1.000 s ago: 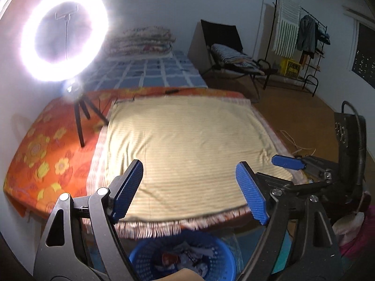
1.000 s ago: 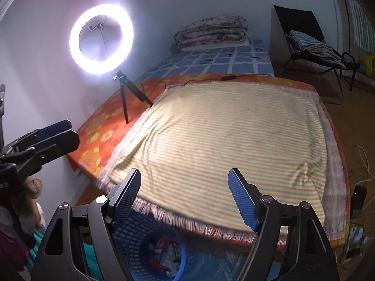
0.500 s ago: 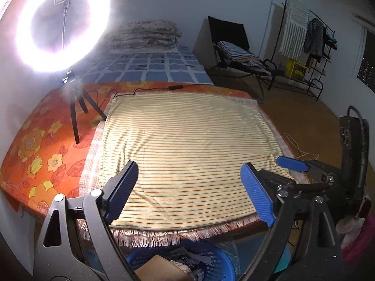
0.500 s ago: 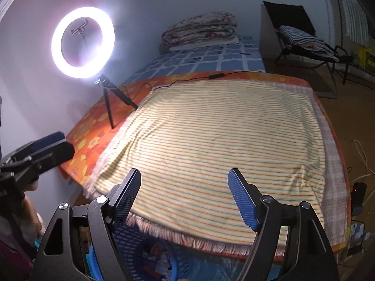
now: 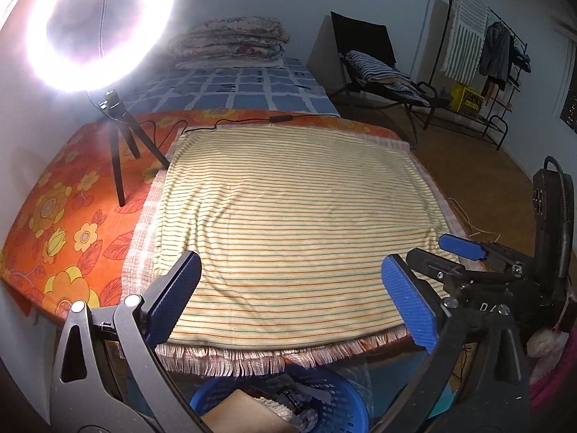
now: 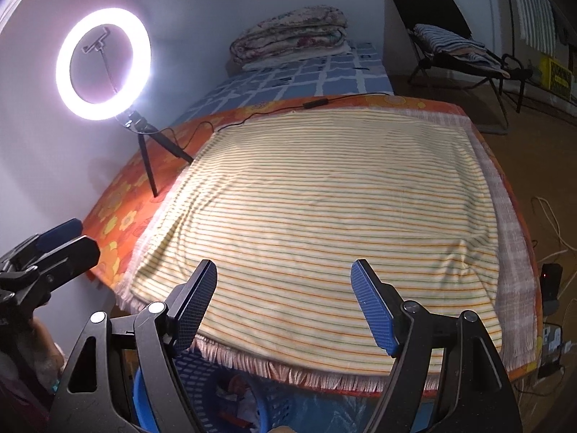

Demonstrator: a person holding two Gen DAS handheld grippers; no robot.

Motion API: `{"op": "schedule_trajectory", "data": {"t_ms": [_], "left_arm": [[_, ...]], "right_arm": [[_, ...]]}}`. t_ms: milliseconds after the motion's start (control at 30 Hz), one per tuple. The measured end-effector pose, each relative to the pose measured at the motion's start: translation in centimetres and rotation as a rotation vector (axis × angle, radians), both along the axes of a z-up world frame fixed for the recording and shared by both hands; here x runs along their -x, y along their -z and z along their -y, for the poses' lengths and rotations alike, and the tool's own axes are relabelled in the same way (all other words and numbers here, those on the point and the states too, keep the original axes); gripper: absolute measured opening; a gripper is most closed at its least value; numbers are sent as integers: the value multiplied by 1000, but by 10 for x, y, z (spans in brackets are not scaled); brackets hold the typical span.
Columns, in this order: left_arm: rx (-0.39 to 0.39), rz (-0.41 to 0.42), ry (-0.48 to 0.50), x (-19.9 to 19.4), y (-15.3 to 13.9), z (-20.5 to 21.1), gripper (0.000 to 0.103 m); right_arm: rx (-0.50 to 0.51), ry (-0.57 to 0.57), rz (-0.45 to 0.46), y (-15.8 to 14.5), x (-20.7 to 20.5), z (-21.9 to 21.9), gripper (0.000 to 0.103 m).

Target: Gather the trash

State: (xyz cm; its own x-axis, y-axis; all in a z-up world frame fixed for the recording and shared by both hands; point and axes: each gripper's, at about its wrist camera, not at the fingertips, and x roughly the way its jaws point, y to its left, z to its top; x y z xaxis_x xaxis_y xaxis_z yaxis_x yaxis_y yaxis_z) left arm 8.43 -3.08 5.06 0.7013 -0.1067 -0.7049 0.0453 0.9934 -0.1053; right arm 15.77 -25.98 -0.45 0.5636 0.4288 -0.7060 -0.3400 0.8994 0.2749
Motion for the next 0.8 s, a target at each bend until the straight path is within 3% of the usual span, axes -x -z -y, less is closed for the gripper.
{"op": "schedule_trajectory", "data": {"t_ms": [800], "left_arm": [[-19,12,-22,5,-2,-5,102]], "right_arm": [[35,-23,7,3,8,-7,77]]}}
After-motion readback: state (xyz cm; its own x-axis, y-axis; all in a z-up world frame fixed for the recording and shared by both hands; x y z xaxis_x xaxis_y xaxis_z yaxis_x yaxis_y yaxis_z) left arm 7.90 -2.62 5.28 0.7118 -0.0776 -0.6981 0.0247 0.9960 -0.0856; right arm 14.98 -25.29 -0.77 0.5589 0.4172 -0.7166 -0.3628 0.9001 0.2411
